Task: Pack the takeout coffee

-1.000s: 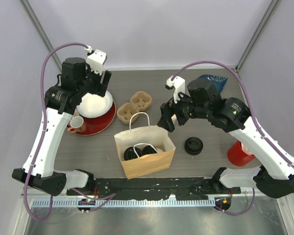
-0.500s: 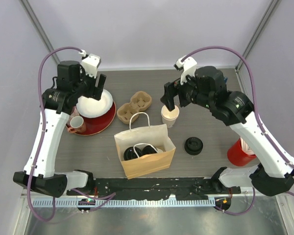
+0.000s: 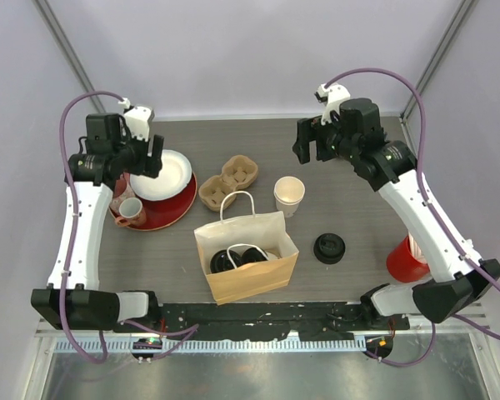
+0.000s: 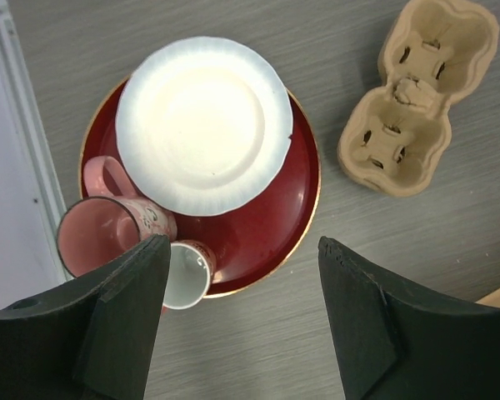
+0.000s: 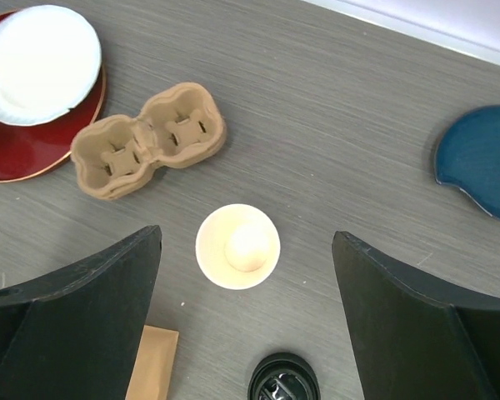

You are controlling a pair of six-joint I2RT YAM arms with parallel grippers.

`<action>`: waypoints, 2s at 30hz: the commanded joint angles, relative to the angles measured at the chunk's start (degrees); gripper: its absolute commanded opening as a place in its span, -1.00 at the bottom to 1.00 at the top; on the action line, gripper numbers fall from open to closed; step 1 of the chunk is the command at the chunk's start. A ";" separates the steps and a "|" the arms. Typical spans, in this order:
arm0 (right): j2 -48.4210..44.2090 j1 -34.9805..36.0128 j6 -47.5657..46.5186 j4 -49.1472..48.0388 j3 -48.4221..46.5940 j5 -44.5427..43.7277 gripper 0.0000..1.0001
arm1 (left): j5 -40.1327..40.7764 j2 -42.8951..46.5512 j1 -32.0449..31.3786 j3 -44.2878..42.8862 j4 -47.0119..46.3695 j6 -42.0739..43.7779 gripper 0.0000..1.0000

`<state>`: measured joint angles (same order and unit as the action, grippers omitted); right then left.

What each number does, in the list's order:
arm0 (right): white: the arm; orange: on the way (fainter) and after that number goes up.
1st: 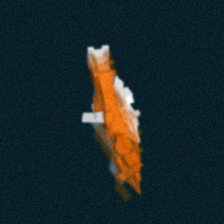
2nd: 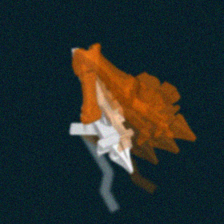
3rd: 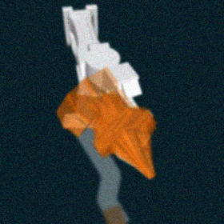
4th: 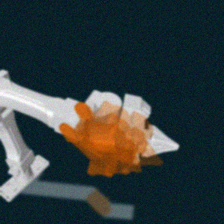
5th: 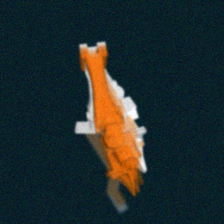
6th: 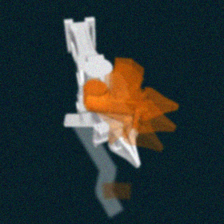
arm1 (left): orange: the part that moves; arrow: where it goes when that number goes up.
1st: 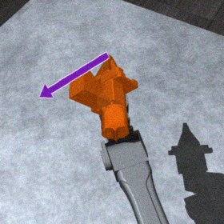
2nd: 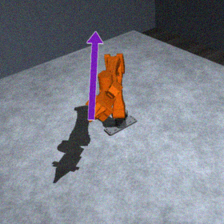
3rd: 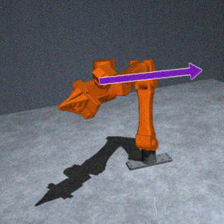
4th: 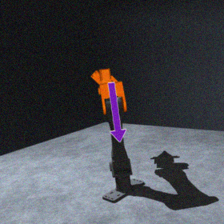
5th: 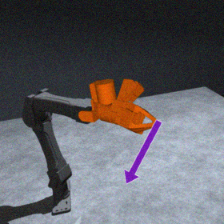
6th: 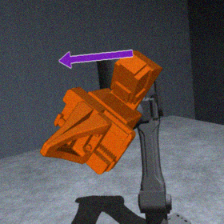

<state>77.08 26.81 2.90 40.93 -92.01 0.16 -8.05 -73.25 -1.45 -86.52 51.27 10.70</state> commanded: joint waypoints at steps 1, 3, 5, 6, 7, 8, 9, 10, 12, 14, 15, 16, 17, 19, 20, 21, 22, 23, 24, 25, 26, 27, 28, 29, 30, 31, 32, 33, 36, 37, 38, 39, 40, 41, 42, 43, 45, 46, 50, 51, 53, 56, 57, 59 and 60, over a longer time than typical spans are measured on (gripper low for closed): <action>0.35 -2.02 -1.05 -4.63 2.00 -1.98 0.75 | -5.39 -1.19 1.01 1.88 -1.17 0.38 0.48; -0.17 -3.42 -1.14 -3.14 2.44 -7.87 0.73 | -7.57 -1.63 1.01 3.11 -1.08 0.20 0.47; -2.27 -4.74 -0.79 -1.30 2.97 -13.67 0.72 | -8.81 -1.54 1.01 4.16 -1.17 0.29 0.47; -3.33 -5.70 -0.61 0.45 4.19 -22.92 0.72 | -9.17 -1.45 1.10 4.43 -1.52 0.20 0.47; -5.43 -6.32 -0.35 1.60 4.99 -27.19 0.72 | -9.35 -1.37 1.01 4.87 -1.78 0.37 0.47; -6.58 -6.94 0.61 2.92 5.60 -31.93 0.72 | -9.44 -1.37 1.10 5.39 -1.87 0.46 0.47; -7.55 -8.68 1.58 6.06 6.57 -37.64 0.72 | -9.61 -1.37 1.10 5.57 -1.78 0.72 0.47; -9.30 -9.66 2.54 7.66 7.10 -40.30 0.73 | -9.87 -1.54 1.01 5.57 -1.61 1.07 0.47; -10.71 -11.51 5.62 12.30 8.85 -44.27 0.73 | -10.66 -2.15 1.01 4.70 -0.39 1.25 0.47; -13.51 -13.70 8.16 13.74 11.31 -50.33 0.73 | -12.59 -3.64 1.01 2.51 0.85 1.17 0.46; -14.40 -14.49 8.79 14.09 14.37 -51.57 0.71 | -13.47 -4.09 1.10 1.80 1.81 0.99 0.45; -15.37 -16.50 9.40 14.01 15.97 -52.10 0.67 | -14.26 -4.53 1.01 0.84 2.17 0.90 0.44; -17.21 -17.66 9.84 13.48 17.55 -51.93 0.61 | -15.14 -4.79 1.01 0.48 2.35 0.47 0.44; -18.62 -22.29 9.32 10.50 22.38 -47.57 0.47 | -15.06 -4.79 1.01 0.30 2.35 0.37 0.44; -19.07 -24.15 9.23 9.53 24.31 -45.45 0.34 | -14.28 -4.53 1.01 0.39 2.43 0.46 0.44; -19.16 -25.56 9.32 9.44 25.03 -43.51 0.30 | -13.83 -4.36 1.10 0.47 2.70 0.72 0.44; -19.07 -26.10 9.41 9.35 25.64 -41.49 0.28 | -13.40 -4.18 1.10 1.00 2.96 1.07 0.44; -19.07 -27.93 9.58 9.09 26.69 -39.99 0.28 | -13.04 -3.74 1.01 1.26 3.14 1.60 0.44; -18.98 -27.95 9.67 9.00 27.14 -39.98 0.28 | -12.00 -3.04 1.01 1.61 3.31 1.78 0.44; -19.16 -27.95 10.02 8.82 27.49 -40.15 0.28 | -11.46 -2.69 1.10 1.88 3.49 2.04 0.45; -19.25 -28.04 10.11 8.64 27.93 -40.85 0.27 | -10.94 -2.42 1.10 1.79 3.84 2.22 0.44; -19.68 -28.04 10.11 8.56 28.02 -41.29 0.26 | -10.06 -2.07 1.01 1.62 4.28 2.39 0.44; -19.77 -28.04 10.20 8.56 28.11 -41.73 0.23 | -9.70 -2.07 1.10 0.92 4.72 2.57 0.44; -20.12 -28.04 10.29 8.64 28.28 -42.26 0.21 | -9.53 -2.07 1.10 0.48 5.68 2.57 0.44; -20.47 -28.04 10.29 8.47 28.55 -43.48 0.19 | -9.35 -1.98 1.01 0.13 6.04 2.57 0.45; -21.17 -28.13 10.11 8.29 28.81 -44.02 0.18 | -9.26 -2.07 1.01 -0.48 6.39 2.57 0.45; -21.44 -28.13 9.85 7.42 29.68 -44.37 0.16 | -9.17 -2.07 1.01 -0.66 6.83 2.40 0.45; -21.62 -28.39 9.59 6.89 30.13 -45.50 0.16 | -9.00 -2.07 1.10 -0.75 7.00 2.31 0.45; -21.53 -28.74 8.97 4.87 31.01 -46.39 0.11 | -9.08 -1.81 1.01 -0.84 7.36 1.08 0.44; -21.27 -29.00 8.88 4.17 31.01 -46.22 0.10 | -9.35 -1.72 1.01 -0.84 7.53 0.73 0.44; -20.40 -29.35 8.71 3.38 30.84 -45.87 0.09 | -9.52 -1.63 1.01 -0.84 7.79 0.73 0.44; -19.95 -29.88 8.71 3.02 30.66 -45.43 0.09 | -9.52 -1.54 0.93 -0.93 8.06 0.73 0.44; -19.60 -30.93 8.79 2.84 30.66 -44.64 0.09 | -9.35 -1.45 1.01 -1.10 8.15 0.73 0.44; -18.90 -31.55 8.97 2.41 30.83 -44.55 0.09 | -9.35 -1.45 1.01 -1.19 8.67 0.73 0.44; -18.72 -32.08 8.97 2.14 31.01 -44.72 0.11 | -9.26 -1.45 1.01 -1.46 8.85 0.90 0.44; -18.46 -32.78 8.97 1.97 31.10 -44.55 0.17 | -9.26 -1.37 1.01 -1.63 9.11 0.90 0.44; -18.37 -33.22 9.06 1.44 31.45 -44.20 0.19 | -9.35 -1.19 1.01 -1.72 9.29 0.90 0.44; -18.45 -33.40 9.06 1.26 31.71 -44.11 0.20 | -9.35 -1.28 1.01 -1.81 9.20 0.82 0.44; -18.11 -33.66 8.53 1.09 32.59 -44.02 0.23 | -10.05 -1.28 1.01 -1.72 9.38 0.64 0.44; -17.58 -33.66 8.62 1.08 32.77 -43.59 0.24 | -10.14 -1.28 1.01 -1.72 9.47 0.64 0.44; -16.96 -34.10 8.71 1.08 33.21 -42.27 0.25 | -10.40 -1.02 1.01 -1.63 9.29 0.81 0.44; -15.82 -34.80 8.79 1.17 33.38 -40.69 0.19 | -10.75 -0.84 1.01 -1.55 9.29 0.90 0.44; -15.56 -34.98 8.79 1.26 33.38 -40.51 0.10 | -11.02 -0.84 1.01 -1.55 9.29 0.99 0.44; -15.56 -35.07 8.79 1.52 33.38 -40.42 0.00 | -11.19 -0.84 1.01 -1.54 9.38 0.99 0.44; -15.64 -35.16 8.79 1.52 33.38 -40.50 -0.15 | -11.28 -0.75 1.01 -1.63 9.29 1.08 0.44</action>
<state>61.80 -7.84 10.94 44.18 -58.65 -40.62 -17.87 -75.83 -0.62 -86.21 60.55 12.16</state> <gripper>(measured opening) 0.511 0.721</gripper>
